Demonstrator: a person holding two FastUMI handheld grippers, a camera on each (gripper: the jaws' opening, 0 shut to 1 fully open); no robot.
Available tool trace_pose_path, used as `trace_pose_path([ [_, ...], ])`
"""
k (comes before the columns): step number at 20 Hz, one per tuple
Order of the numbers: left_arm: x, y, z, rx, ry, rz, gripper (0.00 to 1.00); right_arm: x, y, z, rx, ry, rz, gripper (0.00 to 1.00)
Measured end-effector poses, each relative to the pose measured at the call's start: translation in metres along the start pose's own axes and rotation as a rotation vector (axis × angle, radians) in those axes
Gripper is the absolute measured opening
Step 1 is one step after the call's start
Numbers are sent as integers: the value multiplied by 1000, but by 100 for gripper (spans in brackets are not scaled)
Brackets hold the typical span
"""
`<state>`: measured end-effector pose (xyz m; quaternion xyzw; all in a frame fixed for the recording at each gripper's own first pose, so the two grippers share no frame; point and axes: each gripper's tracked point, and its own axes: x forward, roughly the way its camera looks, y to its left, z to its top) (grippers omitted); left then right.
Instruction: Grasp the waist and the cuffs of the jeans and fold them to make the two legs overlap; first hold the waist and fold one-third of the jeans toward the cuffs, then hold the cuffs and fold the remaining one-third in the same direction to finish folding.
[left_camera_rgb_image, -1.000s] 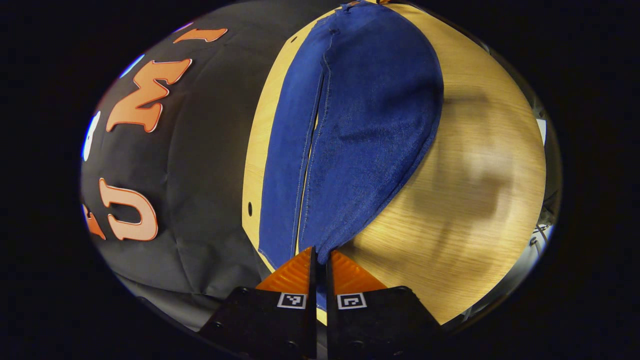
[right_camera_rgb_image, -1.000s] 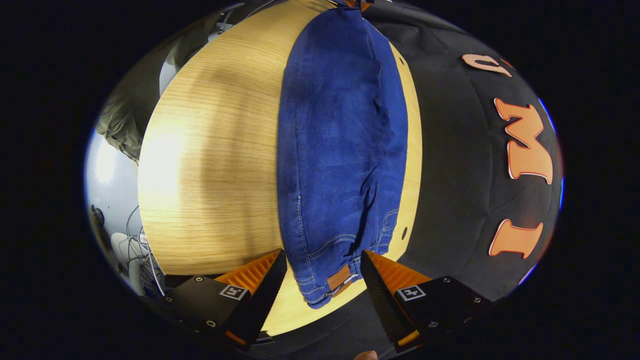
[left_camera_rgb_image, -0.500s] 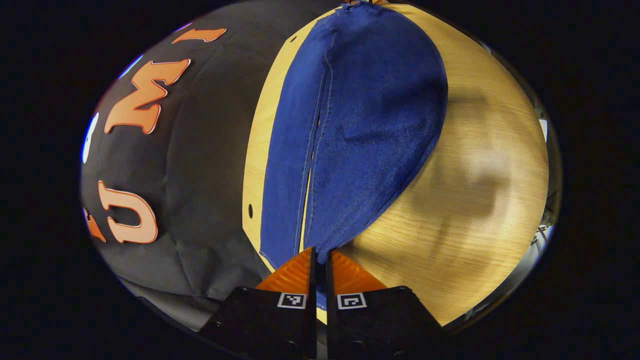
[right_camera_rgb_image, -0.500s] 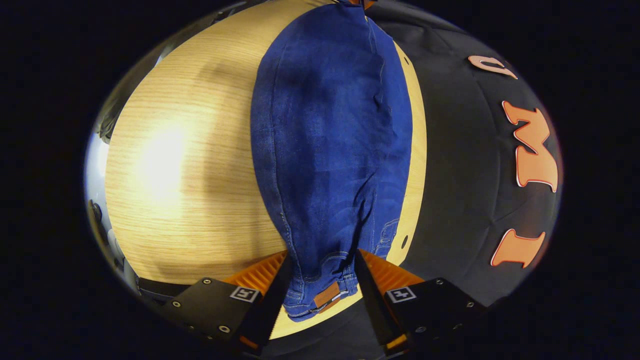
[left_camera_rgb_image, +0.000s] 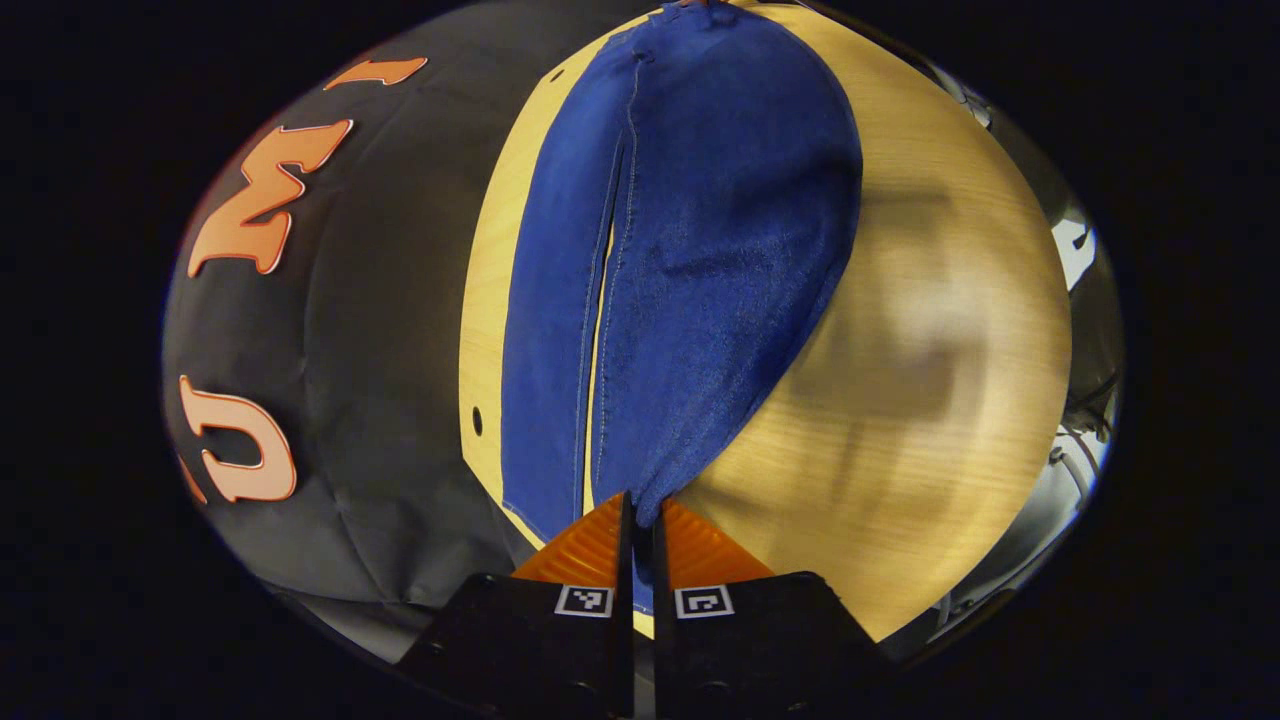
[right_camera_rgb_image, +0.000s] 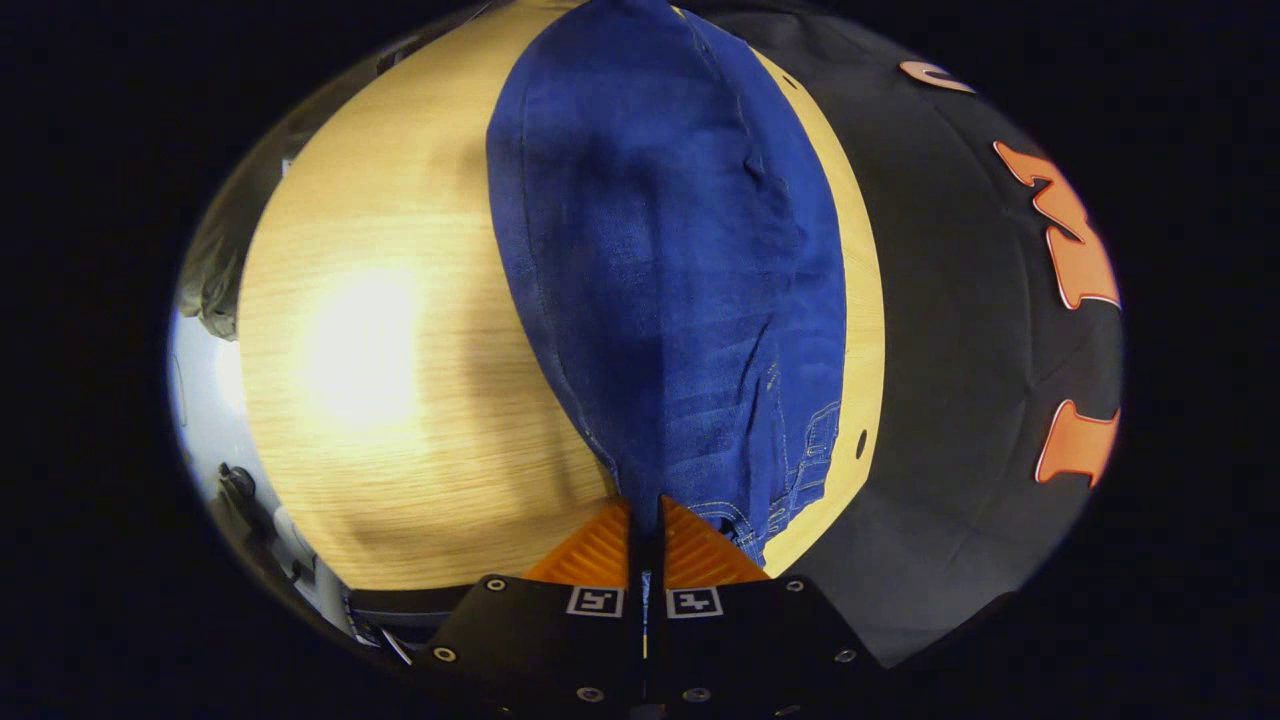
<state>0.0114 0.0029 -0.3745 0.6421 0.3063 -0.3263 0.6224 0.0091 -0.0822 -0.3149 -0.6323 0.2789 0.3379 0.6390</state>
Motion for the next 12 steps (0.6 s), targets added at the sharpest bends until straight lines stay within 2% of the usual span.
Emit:
trace_pose_path([
  [2, -14, 1, -6, -29, 3, -68, 12, -9, -7, 7, 33, -19, 47, 1],
  [3, -23, 3, -9, -41, 4, -107, 8, -13, -10, 10, 54, -31, 76, 1],
  [7, -59, 30, -17, -91, -3, -250, 8, -34, -30, 20, 154, -58, 214, 1],
  [9, -65, 61, -12, -106, -29, -272, 8, -38, -44, 16, 184, -60, 257, 1],
  [12, -58, 117, 10, -76, -64, -283, 8, -32, -66, 7, 231, -39, 341, 1],
])
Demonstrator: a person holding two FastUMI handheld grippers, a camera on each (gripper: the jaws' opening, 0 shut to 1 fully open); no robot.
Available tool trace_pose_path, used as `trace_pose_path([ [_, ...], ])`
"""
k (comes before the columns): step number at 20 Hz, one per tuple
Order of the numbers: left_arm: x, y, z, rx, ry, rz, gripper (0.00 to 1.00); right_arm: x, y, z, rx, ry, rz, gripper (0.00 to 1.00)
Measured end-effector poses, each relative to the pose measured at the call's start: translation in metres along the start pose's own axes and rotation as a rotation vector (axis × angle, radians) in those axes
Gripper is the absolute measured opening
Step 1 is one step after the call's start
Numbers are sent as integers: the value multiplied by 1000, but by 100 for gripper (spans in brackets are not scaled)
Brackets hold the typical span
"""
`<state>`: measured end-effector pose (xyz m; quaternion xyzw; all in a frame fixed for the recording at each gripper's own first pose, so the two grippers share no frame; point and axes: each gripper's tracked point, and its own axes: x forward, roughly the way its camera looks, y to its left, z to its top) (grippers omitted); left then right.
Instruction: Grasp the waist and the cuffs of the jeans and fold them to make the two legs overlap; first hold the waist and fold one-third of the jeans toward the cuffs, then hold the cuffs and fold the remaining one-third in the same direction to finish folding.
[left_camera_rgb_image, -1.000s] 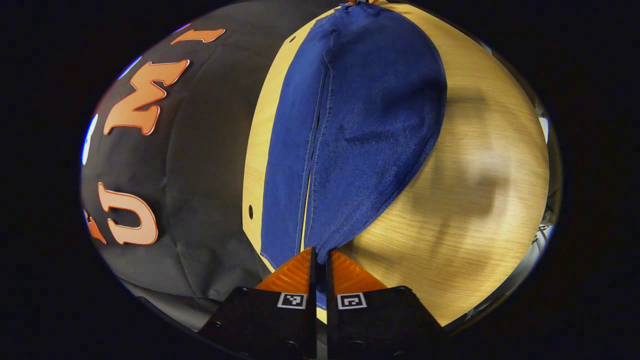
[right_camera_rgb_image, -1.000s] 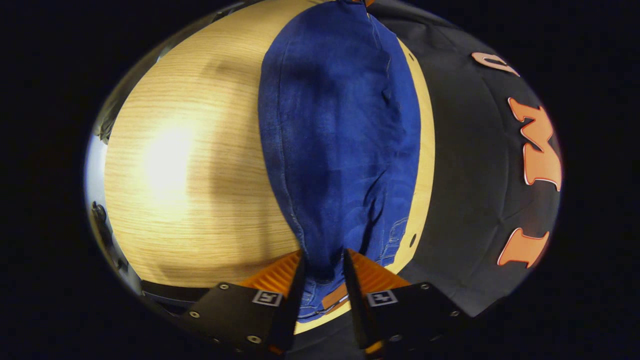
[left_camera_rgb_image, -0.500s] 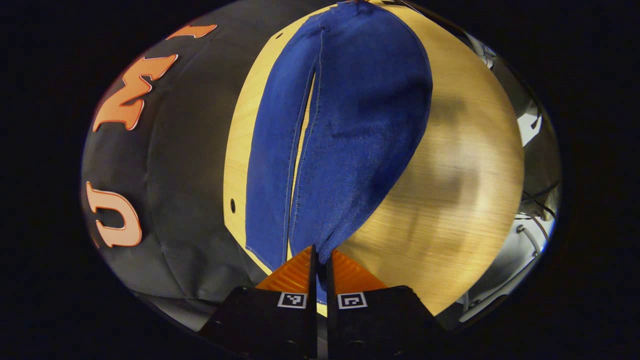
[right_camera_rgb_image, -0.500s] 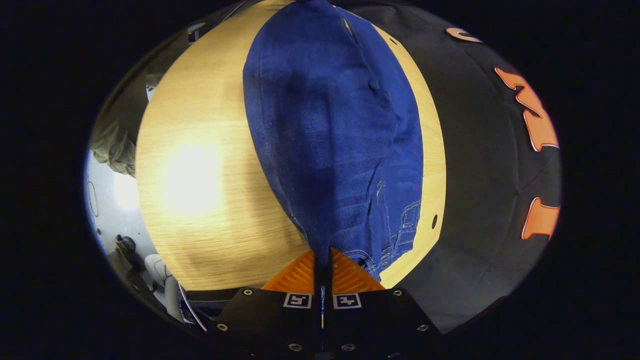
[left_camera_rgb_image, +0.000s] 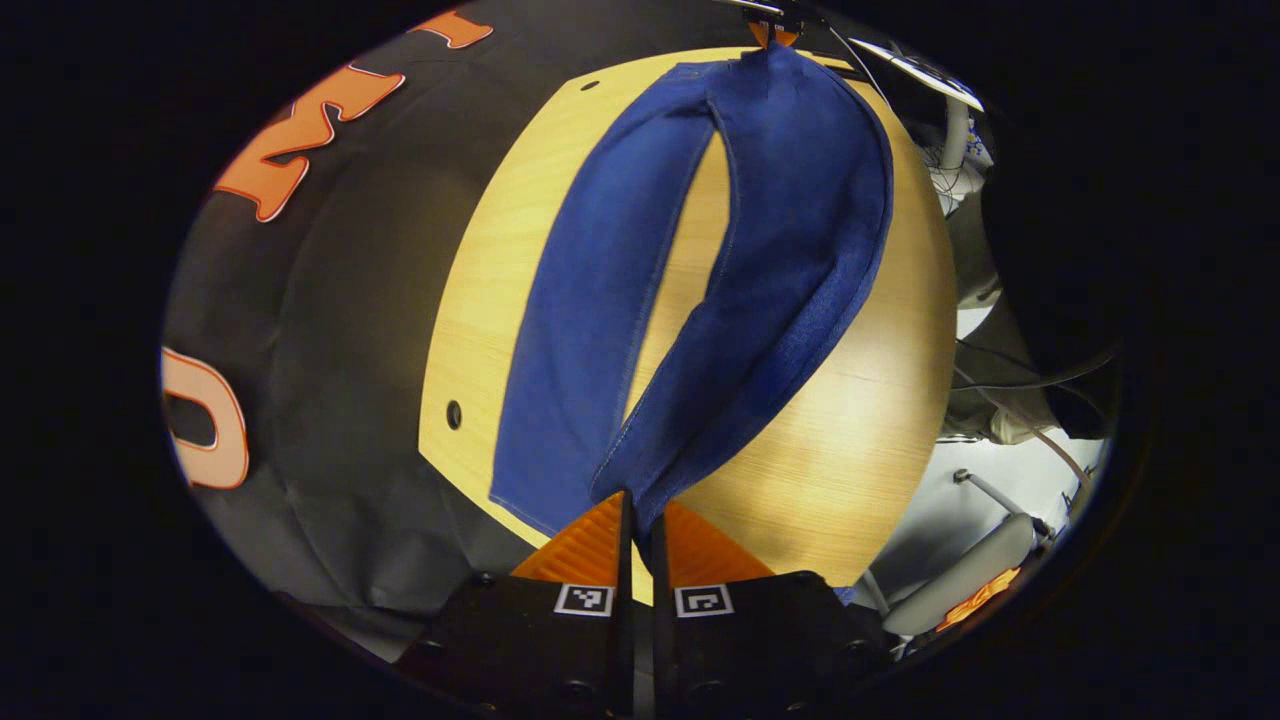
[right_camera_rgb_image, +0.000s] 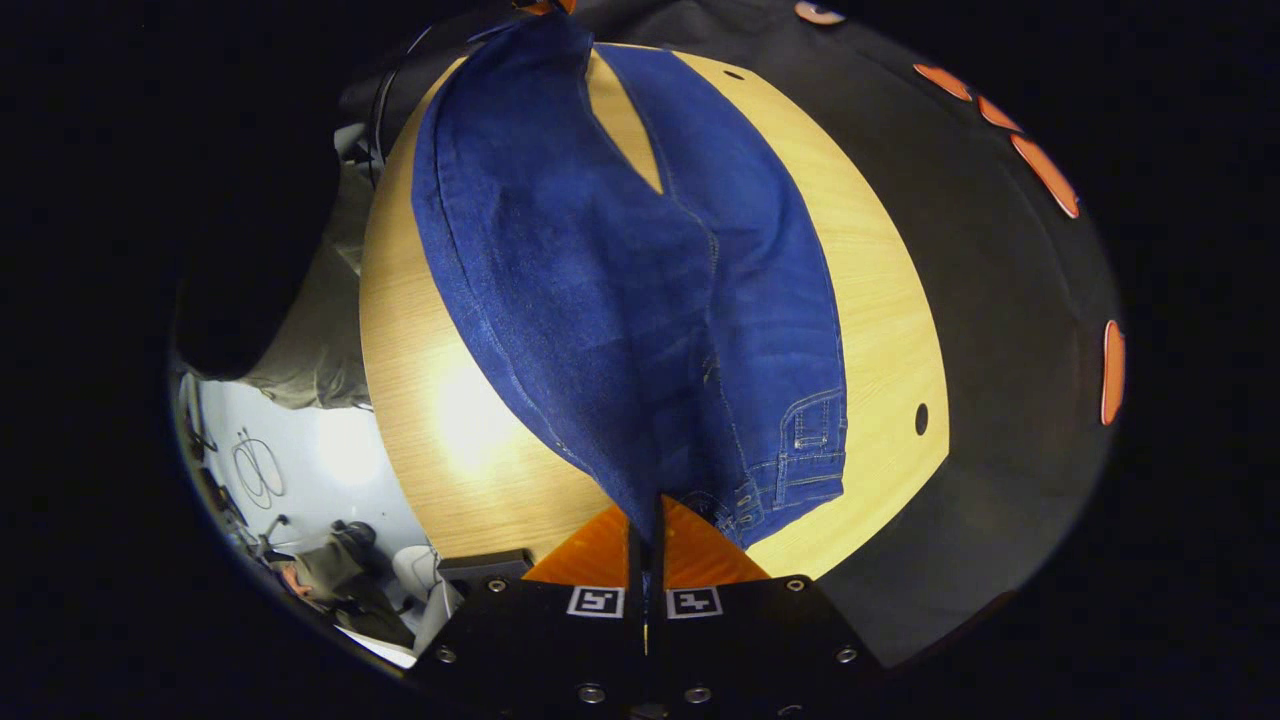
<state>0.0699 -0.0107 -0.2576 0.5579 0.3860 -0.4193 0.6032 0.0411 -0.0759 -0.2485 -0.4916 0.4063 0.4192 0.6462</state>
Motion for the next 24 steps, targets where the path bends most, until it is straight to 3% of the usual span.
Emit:
trace_pose_path([
  [4, 24, 74, 12, 66, 24, -68, 8, -5, -56, 3, 74, 17, 62, 1],
  [10, 88, 136, 15, -32, 94, -253, 6, 40, -155, 25, 226, 15, 27, 1],
  [14, 139, 140, 17, -125, 186, -420, 6, 87, -181, 35, 332, 47, 34, 1],
  [16, 169, 156, 16, -143, 192, -396, 6, 102, -185, 36, 376, 64, 36, 1],
  [17, 177, 155, 13, -157, 213, -421, 6, 109, -188, 35, 377, 73, 35, 1],
  [20, 136, 91, 1, -265, 343, -778, 6, 109, -185, 38, 405, 70, 80, 1],
  [21, 134, 83, -1, -247, 331, -819, 6, 109, -187, 38, 435, 58, 84, 1],
  [22, 152, 98, -2, -231, 298, -760, 6, 112, -190, 41, 460, 47, 81, 1],
  [24, 198, 137, 0, -266, 273, -534, 6, 117, -197, 43, 491, 49, 29, 1],
])
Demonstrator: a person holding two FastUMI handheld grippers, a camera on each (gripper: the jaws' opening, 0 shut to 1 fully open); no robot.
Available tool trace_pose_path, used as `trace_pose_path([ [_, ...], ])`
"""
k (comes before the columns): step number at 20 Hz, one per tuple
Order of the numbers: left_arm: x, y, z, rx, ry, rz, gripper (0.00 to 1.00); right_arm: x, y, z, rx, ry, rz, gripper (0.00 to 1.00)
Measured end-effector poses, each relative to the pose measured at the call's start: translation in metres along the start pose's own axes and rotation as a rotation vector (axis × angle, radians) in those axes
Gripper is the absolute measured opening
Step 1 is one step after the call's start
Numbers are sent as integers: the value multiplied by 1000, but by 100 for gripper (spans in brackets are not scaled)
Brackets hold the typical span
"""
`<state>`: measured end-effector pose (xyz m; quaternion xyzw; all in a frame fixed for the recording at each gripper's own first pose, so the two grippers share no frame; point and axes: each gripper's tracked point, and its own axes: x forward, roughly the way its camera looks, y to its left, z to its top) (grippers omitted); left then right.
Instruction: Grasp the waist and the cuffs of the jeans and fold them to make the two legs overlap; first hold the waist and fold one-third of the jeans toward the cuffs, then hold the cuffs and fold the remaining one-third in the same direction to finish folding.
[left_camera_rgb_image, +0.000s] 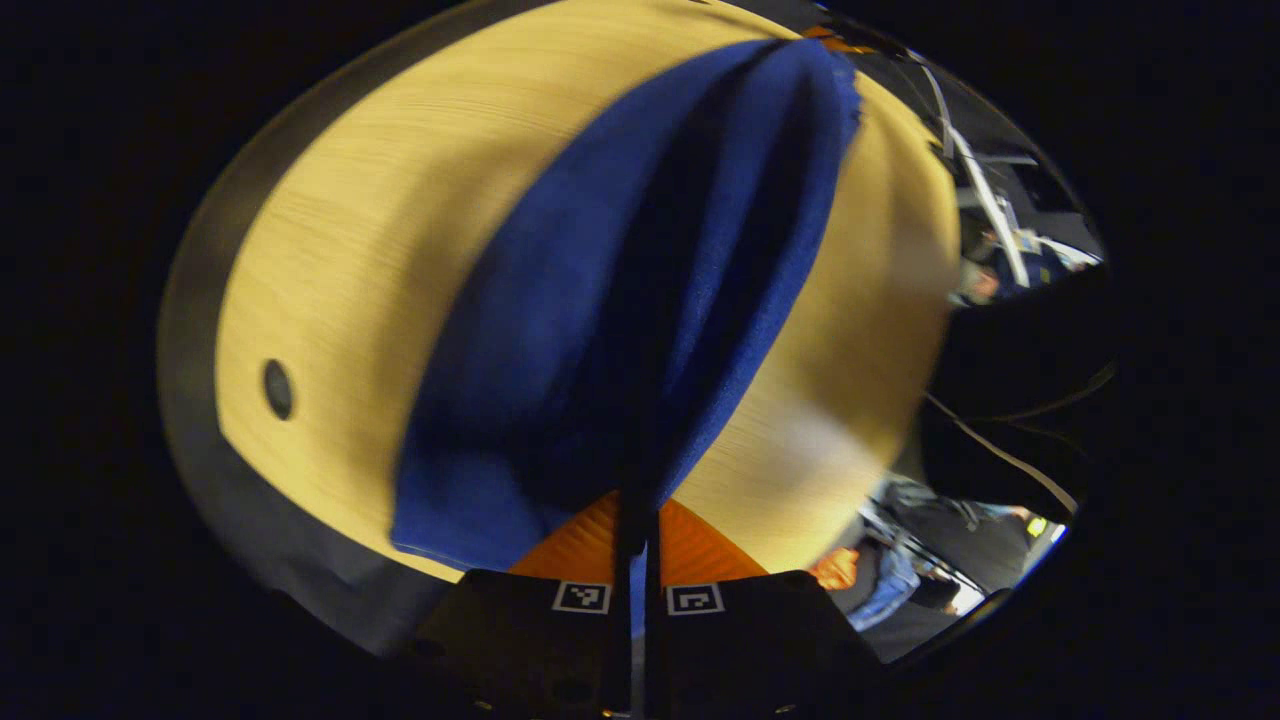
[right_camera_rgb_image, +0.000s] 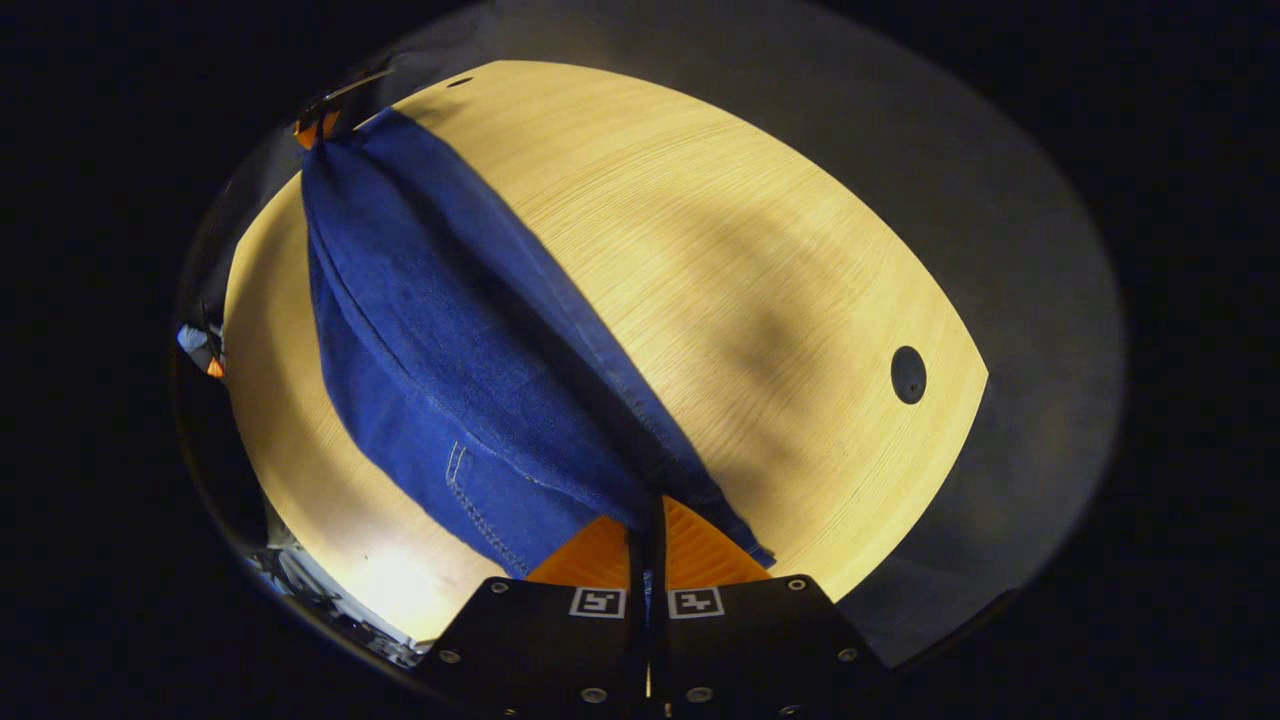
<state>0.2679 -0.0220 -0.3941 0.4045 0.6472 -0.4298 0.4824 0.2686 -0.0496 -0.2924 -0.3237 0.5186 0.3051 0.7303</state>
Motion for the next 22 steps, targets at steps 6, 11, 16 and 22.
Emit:
trace_pose_path([
  [6, -20, 86, -11, -61, -38, 432, 94, -12, -26, 7, 81, -20, -117, 38],
  [11, -85, 62, -5, -275, -448, 695, 99, -104, -93, 34, 425, -313, -351, 99],
  [16, -124, 10, -16, -496, -806, 734, 99, -150, -96, 39, 824, -690, -350, 99],
  [22, -171, -59, -7, -586, -1092, 714, 99, -147, -89, 46, 1162, -936, -287, 97],
])
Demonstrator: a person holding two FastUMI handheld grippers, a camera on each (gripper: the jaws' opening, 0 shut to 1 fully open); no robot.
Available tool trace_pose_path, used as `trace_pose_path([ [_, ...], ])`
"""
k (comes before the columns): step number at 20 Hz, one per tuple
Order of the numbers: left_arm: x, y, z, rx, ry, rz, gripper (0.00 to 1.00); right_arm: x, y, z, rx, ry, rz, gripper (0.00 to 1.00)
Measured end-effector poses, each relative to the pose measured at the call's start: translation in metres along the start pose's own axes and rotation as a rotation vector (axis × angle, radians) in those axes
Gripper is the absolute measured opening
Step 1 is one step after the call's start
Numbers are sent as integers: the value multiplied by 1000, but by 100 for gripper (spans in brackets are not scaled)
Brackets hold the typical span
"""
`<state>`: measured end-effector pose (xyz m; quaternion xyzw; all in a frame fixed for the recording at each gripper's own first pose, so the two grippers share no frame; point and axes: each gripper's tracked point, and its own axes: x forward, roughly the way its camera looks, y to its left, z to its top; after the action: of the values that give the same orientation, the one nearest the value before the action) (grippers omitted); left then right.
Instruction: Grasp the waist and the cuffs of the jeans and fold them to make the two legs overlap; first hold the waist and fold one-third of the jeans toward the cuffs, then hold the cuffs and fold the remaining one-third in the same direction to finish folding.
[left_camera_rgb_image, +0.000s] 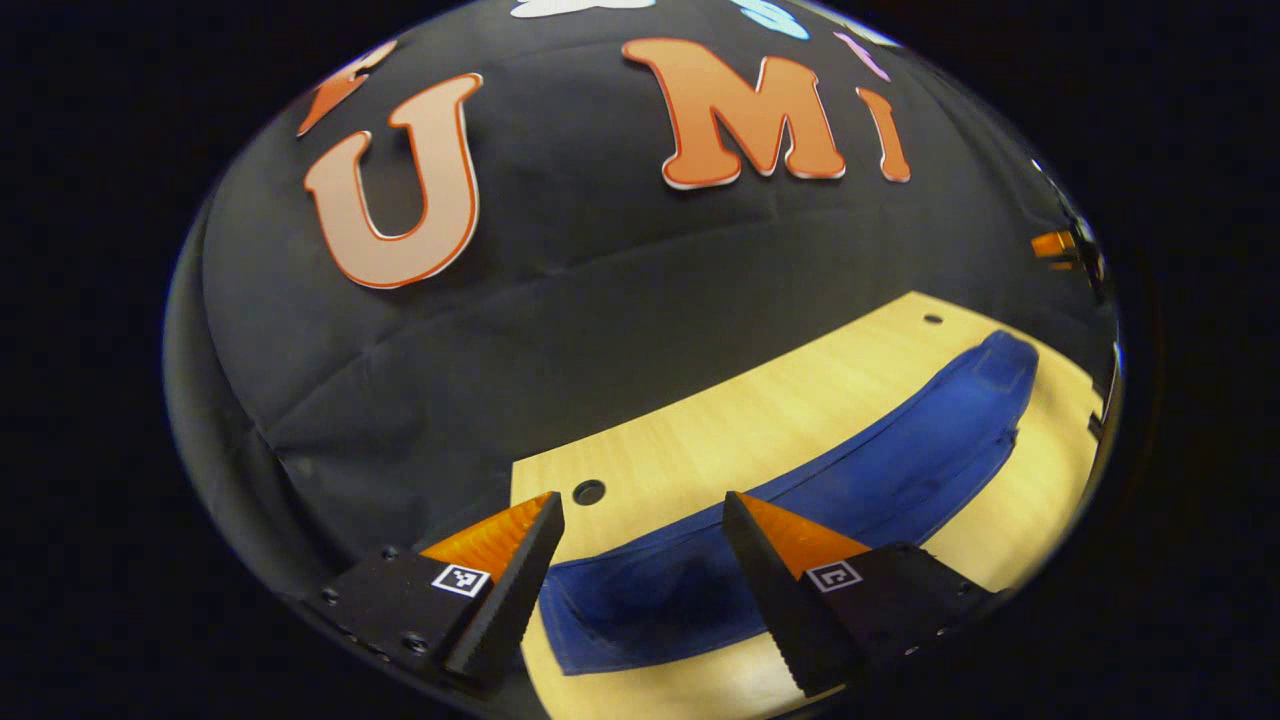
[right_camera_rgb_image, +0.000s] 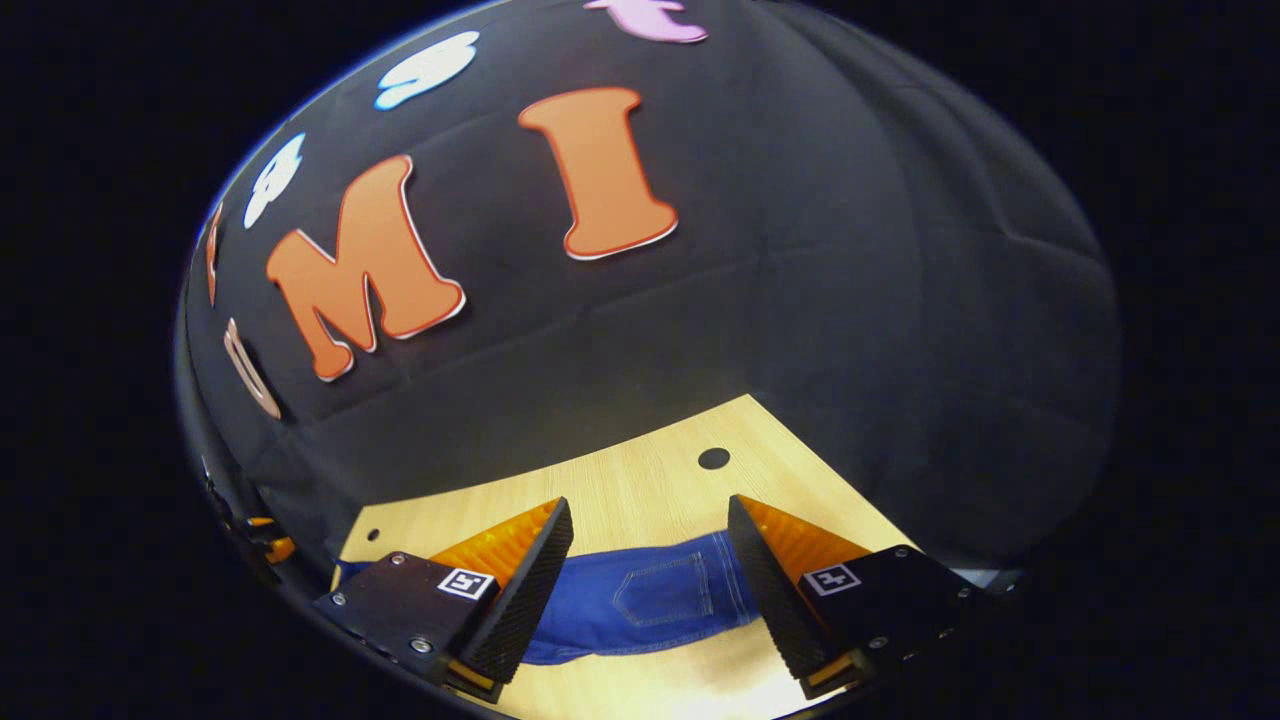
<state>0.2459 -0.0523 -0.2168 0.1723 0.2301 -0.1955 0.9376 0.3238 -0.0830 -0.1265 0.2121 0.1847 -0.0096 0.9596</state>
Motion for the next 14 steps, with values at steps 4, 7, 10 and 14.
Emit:
trace_pose_path([
  [4, -21, -18, 42, -110, -176, 49, 98, 5, 3, -3, 70, -46, -1, 96],
  [7, -40, -25, 66, -211, -238, 116, 98, 6, 2, -6, 33, -53, -11, 97],
  [10, -57, -30, 81, -327, -288, 148, 98, 8, 1, -13, 103, -3, 14, 97],
  [14, -64, -30, 89, -364, -281, 215, 99, 19, -5, -22, 288, 67, 8, 97],
])
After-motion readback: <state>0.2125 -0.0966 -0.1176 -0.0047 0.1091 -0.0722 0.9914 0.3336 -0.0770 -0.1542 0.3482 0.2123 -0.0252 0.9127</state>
